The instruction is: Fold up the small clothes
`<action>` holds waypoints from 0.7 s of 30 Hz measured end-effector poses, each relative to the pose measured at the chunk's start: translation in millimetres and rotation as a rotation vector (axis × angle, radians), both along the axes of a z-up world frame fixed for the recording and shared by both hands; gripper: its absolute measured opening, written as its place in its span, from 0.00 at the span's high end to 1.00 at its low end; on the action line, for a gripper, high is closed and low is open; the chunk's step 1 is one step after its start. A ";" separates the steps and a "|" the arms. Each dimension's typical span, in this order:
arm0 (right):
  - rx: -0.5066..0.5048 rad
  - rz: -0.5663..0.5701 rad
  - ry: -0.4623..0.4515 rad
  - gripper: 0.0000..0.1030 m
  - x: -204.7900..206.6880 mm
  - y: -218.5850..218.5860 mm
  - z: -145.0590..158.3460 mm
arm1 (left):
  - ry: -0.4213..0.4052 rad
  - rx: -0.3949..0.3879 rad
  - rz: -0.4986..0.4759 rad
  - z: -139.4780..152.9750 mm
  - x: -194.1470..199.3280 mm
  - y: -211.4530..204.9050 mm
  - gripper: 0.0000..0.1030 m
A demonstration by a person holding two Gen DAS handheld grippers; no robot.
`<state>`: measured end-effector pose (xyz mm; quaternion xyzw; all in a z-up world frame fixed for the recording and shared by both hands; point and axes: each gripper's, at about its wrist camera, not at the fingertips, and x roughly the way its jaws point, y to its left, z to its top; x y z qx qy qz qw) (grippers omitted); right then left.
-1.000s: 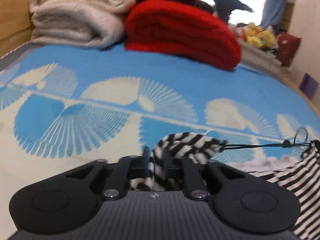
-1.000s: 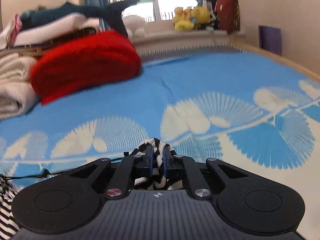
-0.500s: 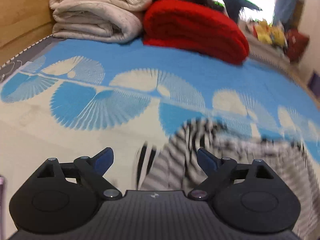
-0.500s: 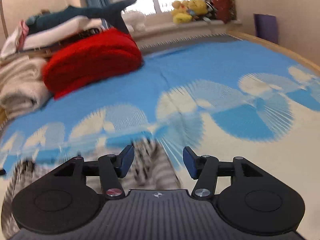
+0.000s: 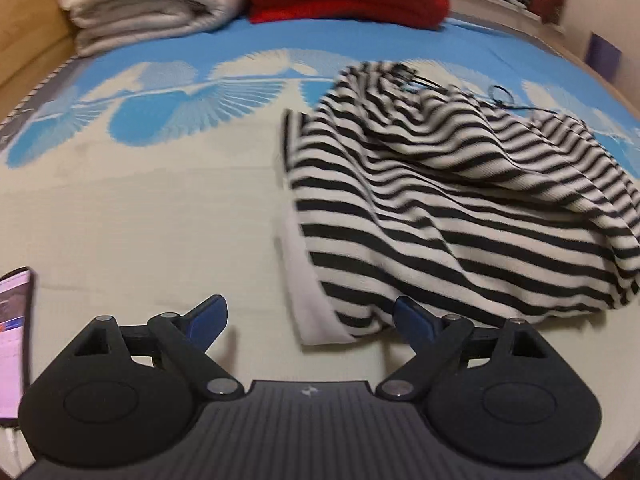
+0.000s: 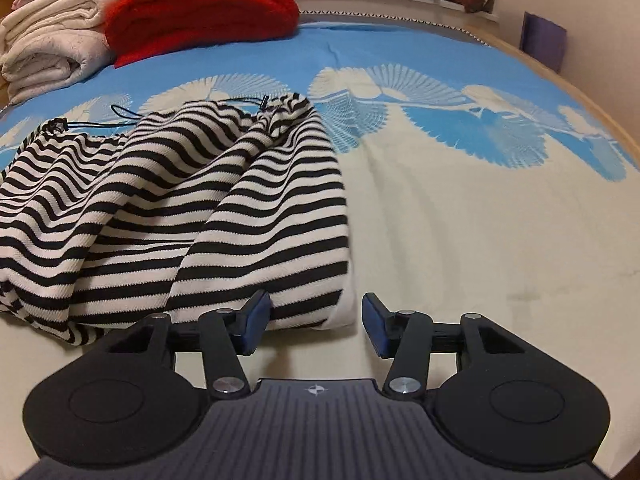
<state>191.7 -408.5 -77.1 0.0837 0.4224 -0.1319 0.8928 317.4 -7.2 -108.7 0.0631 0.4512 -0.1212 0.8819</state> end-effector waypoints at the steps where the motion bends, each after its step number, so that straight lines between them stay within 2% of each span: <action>1: 0.007 0.012 0.004 0.52 4.4 1.0 -3.1 | 0.007 -0.013 -0.013 -0.9 1.8 -1.4 0.09; 2: 0.008 0.021 0.005 0.59 6.4 2.4 -4.2 | 0.017 -0.024 -0.018 -2.7 3.7 -4.1 0.09; 3: 0.014 0.035 0.013 0.69 8.8 4.0 -4.7 | 0.024 -0.030 -0.023 -4.1 5.6 -6.5 0.09; 5: -0.017 0.049 0.009 0.77 10.1 6.8 -1.5 | 0.011 -0.026 -0.034 -6.5 11.4 -13.6 0.11; 7: -0.023 0.053 -0.012 0.85 6.6 5.3 4.0 | -0.028 -0.023 -0.048 -6.3 15.9 -17.9 0.59; 8: -0.025 0.046 -0.027 0.86 4.4 3.3 7.1 | -0.016 -0.042 -0.056 -4.3 19.2 -17.0 0.81; 9: -0.036 0.039 -0.042 0.88 1.8 2.7 10.3 | -0.011 -0.052 -0.047 -1.7 21.6 -14.0 0.88; 12: -0.105 -0.011 -0.120 0.90 -5.8 1.3 22.1 | -0.029 -0.071 -0.035 11.3 21.1 0.3 0.90; 16: -0.120 -0.059 -0.156 0.96 -9.9 -1.9 29.0 | -0.054 -0.119 -0.009 24.8 18.8 28.3 0.92; 20: -0.175 -0.150 -0.189 0.98 -18.3 -13.5 37.3 | -0.098 -0.031 0.039 25.8 19.8 36.0 0.96; 21: -0.154 -0.166 -0.189 0.98 -18.6 -19.5 36.7 | -0.104 -0.031 0.038 26.8 19.9 37.3 0.96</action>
